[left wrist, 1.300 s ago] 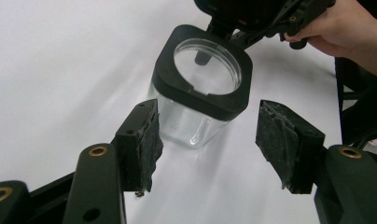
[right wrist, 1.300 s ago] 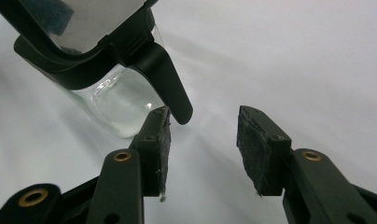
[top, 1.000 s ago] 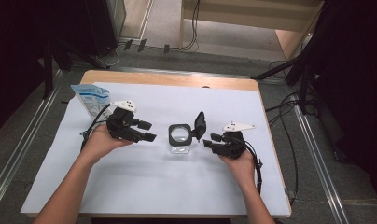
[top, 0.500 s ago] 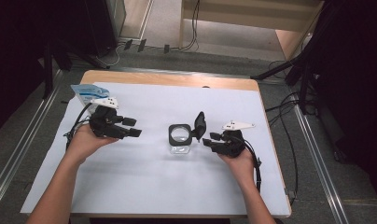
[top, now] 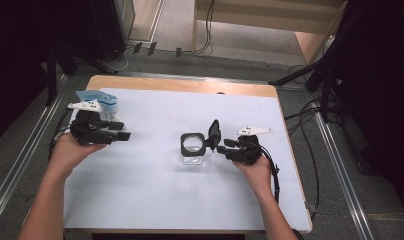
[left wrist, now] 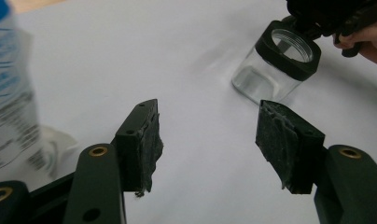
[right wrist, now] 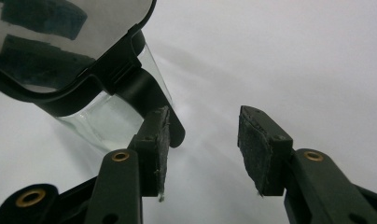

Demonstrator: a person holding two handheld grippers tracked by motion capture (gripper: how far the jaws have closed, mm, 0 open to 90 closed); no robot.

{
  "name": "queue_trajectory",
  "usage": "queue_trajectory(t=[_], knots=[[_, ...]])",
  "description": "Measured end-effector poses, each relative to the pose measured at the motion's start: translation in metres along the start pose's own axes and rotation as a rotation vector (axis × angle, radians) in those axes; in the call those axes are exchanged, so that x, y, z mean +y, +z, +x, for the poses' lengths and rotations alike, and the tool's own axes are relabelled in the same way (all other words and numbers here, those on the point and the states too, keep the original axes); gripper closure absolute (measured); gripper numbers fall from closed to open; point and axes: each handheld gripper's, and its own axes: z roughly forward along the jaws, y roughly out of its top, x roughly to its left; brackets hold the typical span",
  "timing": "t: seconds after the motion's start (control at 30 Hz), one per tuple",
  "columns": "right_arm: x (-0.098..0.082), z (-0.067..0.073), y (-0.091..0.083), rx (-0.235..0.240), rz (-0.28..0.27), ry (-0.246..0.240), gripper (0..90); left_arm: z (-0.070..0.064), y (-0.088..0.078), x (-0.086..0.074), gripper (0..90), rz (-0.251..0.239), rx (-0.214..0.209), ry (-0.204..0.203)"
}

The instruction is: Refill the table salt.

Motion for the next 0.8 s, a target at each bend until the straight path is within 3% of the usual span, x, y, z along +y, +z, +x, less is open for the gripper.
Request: queue_trajectory(t=[0.4,0.5,0.63,0.8], knots=[[0.004,-0.003,0.005,0.009,0.008,0.008,55.4,0.019,-0.042,-0.014,39.8,-0.081,0.084,-0.078],[0.004,-0.003,0.003,0.008,0.006,0.016,55.4,0.02,-0.045,-0.012,40.0,-0.07,0.093,-0.078],[0.004,-0.005,0.003,0.005,0.003,0.02,55.4,0.027,-0.052,-0.01,39.8,-0.052,0.134,-0.08],[0.004,-0.004,0.005,0.009,0.008,0.012,55.4,0.038,-0.064,-0.006,39.6,-0.08,0.169,-0.093]])
